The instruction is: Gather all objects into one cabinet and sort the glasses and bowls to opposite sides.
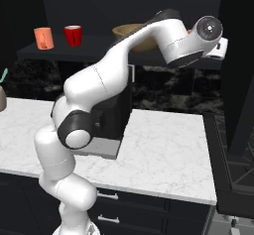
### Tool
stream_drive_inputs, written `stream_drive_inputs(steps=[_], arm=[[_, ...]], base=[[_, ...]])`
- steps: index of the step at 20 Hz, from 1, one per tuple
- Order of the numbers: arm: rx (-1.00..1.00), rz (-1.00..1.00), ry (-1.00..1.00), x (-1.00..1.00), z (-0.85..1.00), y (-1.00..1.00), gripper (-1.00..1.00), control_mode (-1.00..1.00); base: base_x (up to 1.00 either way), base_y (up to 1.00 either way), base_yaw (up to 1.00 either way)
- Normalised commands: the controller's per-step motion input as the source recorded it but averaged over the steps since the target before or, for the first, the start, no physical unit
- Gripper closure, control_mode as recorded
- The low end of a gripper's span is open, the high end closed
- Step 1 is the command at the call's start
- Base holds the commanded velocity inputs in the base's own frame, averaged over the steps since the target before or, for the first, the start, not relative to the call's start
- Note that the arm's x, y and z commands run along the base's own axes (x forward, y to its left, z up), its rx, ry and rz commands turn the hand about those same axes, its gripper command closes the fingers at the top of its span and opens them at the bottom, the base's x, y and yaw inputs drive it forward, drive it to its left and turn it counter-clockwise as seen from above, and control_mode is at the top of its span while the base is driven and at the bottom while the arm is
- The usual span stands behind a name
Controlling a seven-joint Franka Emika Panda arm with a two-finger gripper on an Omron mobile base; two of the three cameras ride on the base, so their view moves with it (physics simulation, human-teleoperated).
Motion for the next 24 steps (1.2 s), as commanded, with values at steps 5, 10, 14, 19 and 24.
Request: stream_drive_inputs(steps=[5, 10, 14, 19, 24], arm=[[-0.05, 0.07, 0.0, -0.49, 0.0, 0.59, 1.0, -1.0], [-0.06, 0.07, 0.0, -0.36, 0.02, 0.77, 1.0, -1.0], [-0.07, 0.12, 0.0, -0.29, 0.0, 0.94, 1.0, -1.0], [-0.09, 0.14, 0.0, -0.22, 0.0, 1.0, 1.0, -1.0], [-0.09, 0.16, 0.0, -0.06, 0.0, 1.0, 1.0, -1.0]], base=[[0.0, 0.0, 0.0], [0.0, 0.0, 0.0], [0.0, 0.0, 0.0], [0.0, 0.0, 0.0], [0.0, 0.0, 0.0]])
